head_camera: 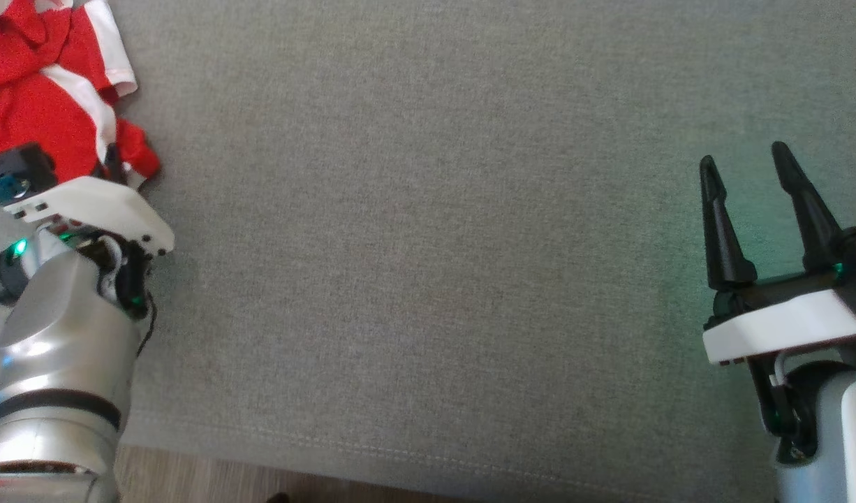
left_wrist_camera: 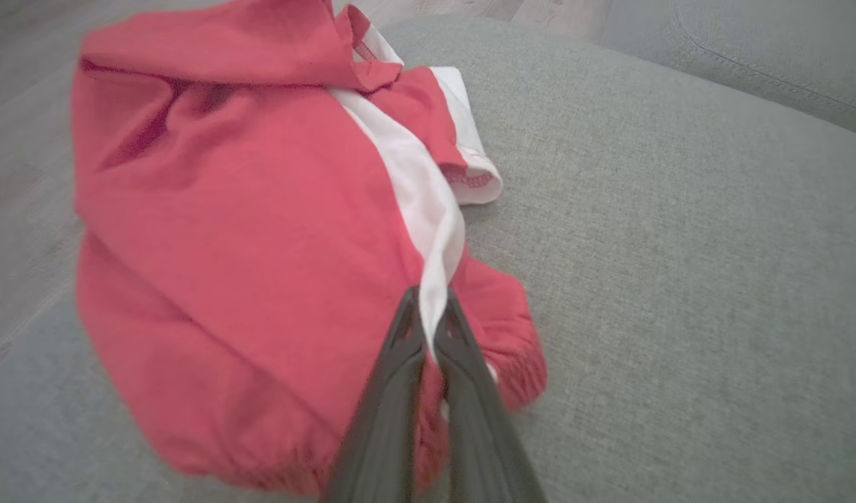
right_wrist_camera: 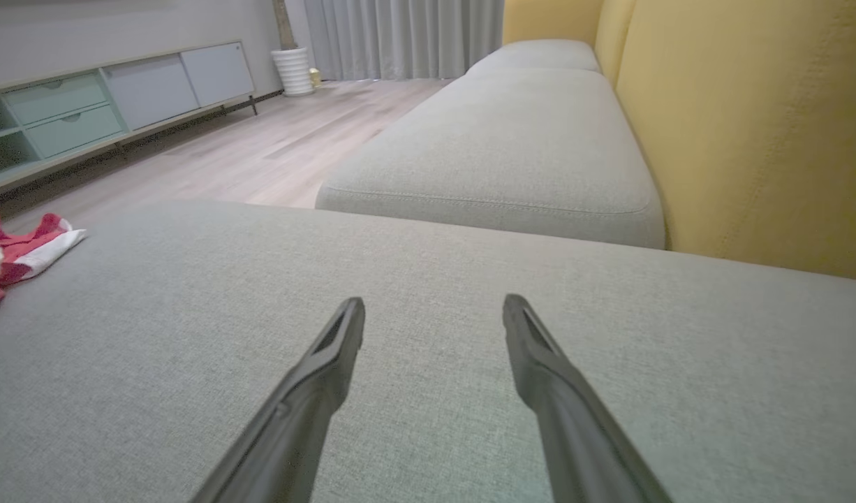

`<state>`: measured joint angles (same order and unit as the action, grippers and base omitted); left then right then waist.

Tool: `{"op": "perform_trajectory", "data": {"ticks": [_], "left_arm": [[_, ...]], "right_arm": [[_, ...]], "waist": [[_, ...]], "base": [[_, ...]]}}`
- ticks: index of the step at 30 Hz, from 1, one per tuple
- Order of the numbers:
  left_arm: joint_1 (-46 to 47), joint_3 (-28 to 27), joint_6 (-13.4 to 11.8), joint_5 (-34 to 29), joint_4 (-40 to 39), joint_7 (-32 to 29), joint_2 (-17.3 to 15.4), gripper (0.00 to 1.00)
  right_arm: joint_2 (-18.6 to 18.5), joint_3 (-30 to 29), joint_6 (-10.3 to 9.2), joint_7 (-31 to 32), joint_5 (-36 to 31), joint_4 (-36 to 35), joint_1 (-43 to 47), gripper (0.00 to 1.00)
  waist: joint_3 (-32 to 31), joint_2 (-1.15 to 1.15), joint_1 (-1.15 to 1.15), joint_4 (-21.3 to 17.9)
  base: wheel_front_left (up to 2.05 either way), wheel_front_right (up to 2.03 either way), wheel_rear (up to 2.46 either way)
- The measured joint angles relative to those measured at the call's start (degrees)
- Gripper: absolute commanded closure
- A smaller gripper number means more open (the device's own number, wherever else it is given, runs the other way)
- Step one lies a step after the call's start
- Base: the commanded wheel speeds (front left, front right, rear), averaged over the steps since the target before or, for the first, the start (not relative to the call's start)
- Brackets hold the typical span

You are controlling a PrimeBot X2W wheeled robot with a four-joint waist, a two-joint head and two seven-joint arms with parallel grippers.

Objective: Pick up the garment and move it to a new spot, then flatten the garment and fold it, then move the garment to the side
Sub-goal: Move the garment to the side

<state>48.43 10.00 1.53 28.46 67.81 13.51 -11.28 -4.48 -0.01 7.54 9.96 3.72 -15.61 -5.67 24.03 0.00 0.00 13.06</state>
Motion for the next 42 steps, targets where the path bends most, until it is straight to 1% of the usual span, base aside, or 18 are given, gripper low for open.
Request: {"op": "perform_trajectory", "data": {"ticks": [3, 6, 8, 10, 16, 21, 24, 27, 32, 36, 40, 41, 42], "left_arm": [[-0.7, -0.68, -0.63, -0.54, -0.86, 0.7, -1.63, 1.0], [-3.64, -3.22, -2.37, -1.7, -8.88, 0.71, -3.36, 1.0], [-6.8, -4.74, -3.32, -3.03, -14.63, 0.78, -3.92, 1.0], [-10.95, -5.77, -4.13, -4.48, -19.76, 0.78, -3.91, 1.0], [-23.44, -8.4, -5.09, -7.9, -33.36, 0.78, -3.66, 1.0], [-31.77, -8.62, -6.12, -9.84, -45.09, 0.79, -2.61, 1.0], [-37.33, -7.5, -6.77, -10.34, -51.3, 0.57, -2.19, 1.0], [-41.78, -5.42, -7.62, -11.37, -57.27, -1.3, -1.43, 1.0], [-43.7, -1.22, -7.57, -12.29, -63.75, -4.1, -0.22, 1.0], [-43.46, 2.91, -5.93, -12.82, -64.63, -5.43, 1.34, 1.0], [-40.96, 8.18, -3.38, -13.49, -62.33, -5.88, 3.91, 1.0], [-40.96, 8.18, -3.38, -13.49, -62.33, -5.88, 3.91, 1.0], [-39.71, 9.65, -2.78, -13.8, -61.65, -5.88, 4.6, 1.0]], "right_arm": [[0.26, -0.92, 0.0, -2.75, 0.52, 1.49, -0.38, 0.0], [0.58, -1.62, 0.0, -4.35, 0.92, 2.37, -0.67, 0.0], [0.9, -2.25, 0.0, -5.28, 1.15, 3.13, -0.58, 0.0], [1.03, -2.54, 0.0, -6.32, 1.85, 3.8, -0.37, 0.0], [1.52, -3.09, 0.0, -7.55, 2.43, 5.97, 3.61, 0.0], [1.74, -3.12, 0.0, -8.04, 4.46, 7.14, 6.36, 0.0], [1.77, -3.15, 0.0, -8.31, 5.69, 7.5, 7.97, 0.0], [1.83, -3.39, 0.0, -8.29, 6.49, 7.89, 9.6, 0.0], [1.88, -3.28, 0.0, -8.27, 7.77, 8.01, 10.27, 0.0], [1.9, -2.59, 0.0, -8.16, 8.4, 8.0, 10.26, 0.0], [1.91, -2.01, 0.0, -7.86, 9.03, 8.01, 10.17, 0.0], [1.91, -2.01, 0.0, -7.86, 9.03, 8.01, 10.17, 0.0], [1.92, -1.89, 0.0, -7.84, 9.21, 8.01, 10.02, 0.0]], "waist": [[-2.03, 0.0, 0.0, -0.59], [-4.19, 0.0, 0.0, -1.13], [-5.91, 0.0, 0.0, -1.53], [-7.76, 0.0, 0.0, -1.91], [-13.72, 0.0, 0.0, -3.13], [-18.4, 0.0, -0.01, -4.61], [-20.53, 0.0, -0.01, -5.89], [-21.7, 0.0, -0.01, -7.59], [-22.14, 0.0, -0.01, -10.68], [-21.66, 0.0, -0.01, -13.71], [-20.58, 0.0, -0.01, -17.05], [-20.58, 0.0, -0.01, -17.05], [-20.23, 0.0, -0.01, -17.9]], "base": [[0.0, 0.0, 0.0], [0.0, 0.0, 0.0], [0.0, 0.0, 0.0], [0.0, 0.0, 0.0], [0.0, 0.0, 0.0], [0.0, 0.0, 0.0], [0.0, 0.0, 0.0], [0.0, 0.0, 0.0], [0.0, 0.0, 0.0], [0.0, 0.0, 0.0], [0.0, 0.0, 0.0], [0.0, 0.0, 0.0], [0.0, 0.0, 0.0]]}}
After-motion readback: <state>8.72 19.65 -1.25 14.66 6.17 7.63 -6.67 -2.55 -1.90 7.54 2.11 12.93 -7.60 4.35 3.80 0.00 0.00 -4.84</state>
